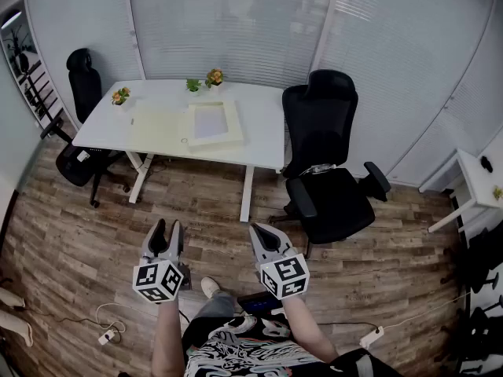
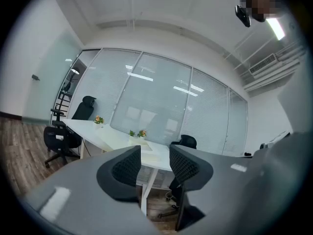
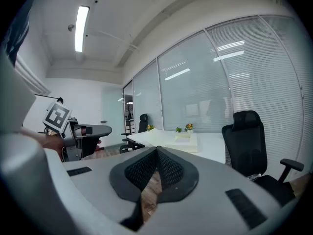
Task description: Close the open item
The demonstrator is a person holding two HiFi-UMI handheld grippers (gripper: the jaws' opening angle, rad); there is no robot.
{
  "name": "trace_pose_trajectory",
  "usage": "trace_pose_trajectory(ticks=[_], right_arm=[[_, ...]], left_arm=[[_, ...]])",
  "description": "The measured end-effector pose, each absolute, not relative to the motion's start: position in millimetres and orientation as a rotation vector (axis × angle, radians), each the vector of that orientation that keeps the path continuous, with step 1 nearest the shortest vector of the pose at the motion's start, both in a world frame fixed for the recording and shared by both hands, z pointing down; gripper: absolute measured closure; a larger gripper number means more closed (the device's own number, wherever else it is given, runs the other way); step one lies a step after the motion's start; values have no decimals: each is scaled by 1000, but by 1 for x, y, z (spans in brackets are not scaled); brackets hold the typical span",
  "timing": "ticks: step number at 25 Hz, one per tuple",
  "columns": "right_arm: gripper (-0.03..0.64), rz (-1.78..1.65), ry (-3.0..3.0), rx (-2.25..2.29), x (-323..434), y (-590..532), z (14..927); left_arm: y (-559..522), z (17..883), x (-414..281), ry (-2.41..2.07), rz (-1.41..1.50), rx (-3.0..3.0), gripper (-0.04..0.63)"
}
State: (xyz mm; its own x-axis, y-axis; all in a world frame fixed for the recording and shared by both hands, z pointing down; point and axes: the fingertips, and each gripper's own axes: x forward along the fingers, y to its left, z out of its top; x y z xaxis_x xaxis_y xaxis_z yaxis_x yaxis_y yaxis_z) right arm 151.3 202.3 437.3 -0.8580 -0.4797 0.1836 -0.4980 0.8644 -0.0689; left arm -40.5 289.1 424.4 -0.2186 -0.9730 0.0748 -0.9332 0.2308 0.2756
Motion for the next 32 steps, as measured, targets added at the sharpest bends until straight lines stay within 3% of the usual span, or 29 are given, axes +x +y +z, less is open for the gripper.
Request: trace_pose_trajectory(ticks=[20, 32], right_arm=[[615, 222, -2857, 786, 162, 147, 455], [615, 270, -2749, 759, 77, 27, 492]], left_arm=[[256, 457, -71, -2273, -263, 1602, 439], [156, 501, -194, -2248, -268, 1440, 439]])
